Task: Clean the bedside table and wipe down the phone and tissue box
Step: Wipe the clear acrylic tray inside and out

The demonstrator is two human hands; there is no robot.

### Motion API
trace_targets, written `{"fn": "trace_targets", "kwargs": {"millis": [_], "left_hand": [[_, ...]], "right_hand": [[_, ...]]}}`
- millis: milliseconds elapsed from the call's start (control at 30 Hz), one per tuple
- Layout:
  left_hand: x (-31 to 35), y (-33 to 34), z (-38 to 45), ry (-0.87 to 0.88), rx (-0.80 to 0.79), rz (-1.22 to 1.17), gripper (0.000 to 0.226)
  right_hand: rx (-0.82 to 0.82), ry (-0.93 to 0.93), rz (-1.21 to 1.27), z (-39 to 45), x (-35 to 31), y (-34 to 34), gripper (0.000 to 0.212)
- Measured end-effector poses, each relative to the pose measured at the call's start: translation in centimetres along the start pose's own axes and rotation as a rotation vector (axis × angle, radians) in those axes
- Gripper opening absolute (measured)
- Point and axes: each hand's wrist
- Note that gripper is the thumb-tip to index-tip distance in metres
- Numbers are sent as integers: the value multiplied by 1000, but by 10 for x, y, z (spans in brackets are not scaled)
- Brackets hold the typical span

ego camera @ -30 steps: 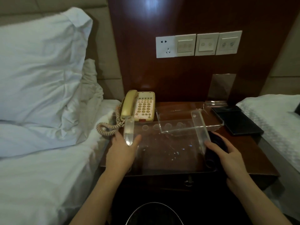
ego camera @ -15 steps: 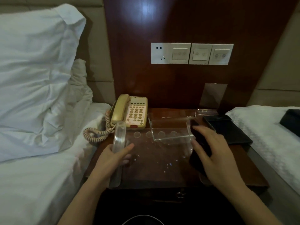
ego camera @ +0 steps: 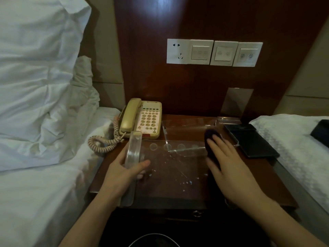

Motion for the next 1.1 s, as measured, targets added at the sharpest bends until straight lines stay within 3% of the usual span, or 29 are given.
{"fn": "trace_targets", "kwargs": {"millis": [133,233,433,633,733,867,933,1100], "left_hand": [[-2,1,-4,19,14,-15,84],[0,2,-6,40,15,-34,87],[0,5,-5,22,40,-58,120],[1,22,-4,38,35,-151,63],[-1,24,-3,31,42,-190,61],[-8,19,4,-25,13,-219,62],[-10,17,7,-36,-9,-207,57],[-11,14,7,-15,-16,-172,47]], "right_hand": [[99,27,34,35,-8,-6,61],[86,11,19,2,-7,6,61],[-24,20,-18,-40,-10,10,59],[58,-163,59,-4,-64,41,58],[60,-91,84,11,-61,64,63],[-69,-267,11,-14,-54,81,60],[-56,-317,-38,-15,-54,83,59],[74,-163,89,42,-78,77,53]]}}
Point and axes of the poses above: each hand's wrist, its own z-axis towards the middle knuckle, its own y-axis out of the palm, x = y × z, and after that the axes turned 15 degrees about -x, right-handed
